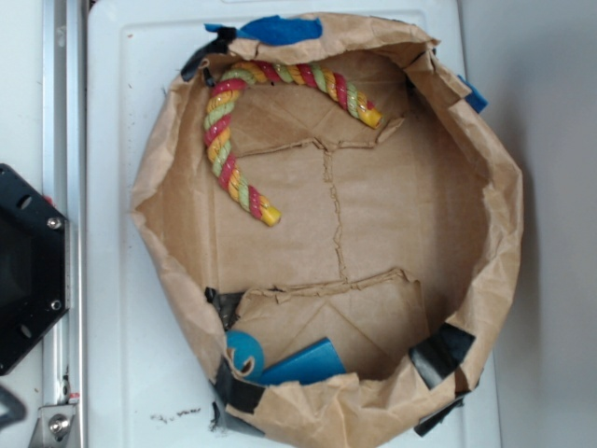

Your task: Grab the multicolored rope.

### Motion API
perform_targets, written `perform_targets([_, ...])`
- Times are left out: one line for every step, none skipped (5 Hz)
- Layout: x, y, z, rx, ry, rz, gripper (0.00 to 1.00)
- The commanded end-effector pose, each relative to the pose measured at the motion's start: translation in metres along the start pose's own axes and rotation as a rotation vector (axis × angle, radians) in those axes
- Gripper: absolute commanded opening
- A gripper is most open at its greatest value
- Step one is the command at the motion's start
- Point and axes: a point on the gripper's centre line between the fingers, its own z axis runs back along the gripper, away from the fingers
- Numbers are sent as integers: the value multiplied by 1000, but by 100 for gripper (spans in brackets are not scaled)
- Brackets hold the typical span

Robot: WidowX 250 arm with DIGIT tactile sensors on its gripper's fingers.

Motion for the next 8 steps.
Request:
perform_targets([97, 12, -26, -59, -38, -19, 100])
perform_targets([121, 25, -41, -72, -18, -26, 100])
perform_targets([125, 37, -60, -52, -36, 62, 100])
perform_targets([98, 42, -85, -47, -112, 292, 100])
perform_targets([87, 46, -108, -78, -119, 416, 100])
perform_targets([87, 46, -108, -78, -119, 416, 100])
perform_targets([87, 46, -108, -78, -119, 416, 100])
perform_targets([87, 46, -108, -78, -119, 416, 100])
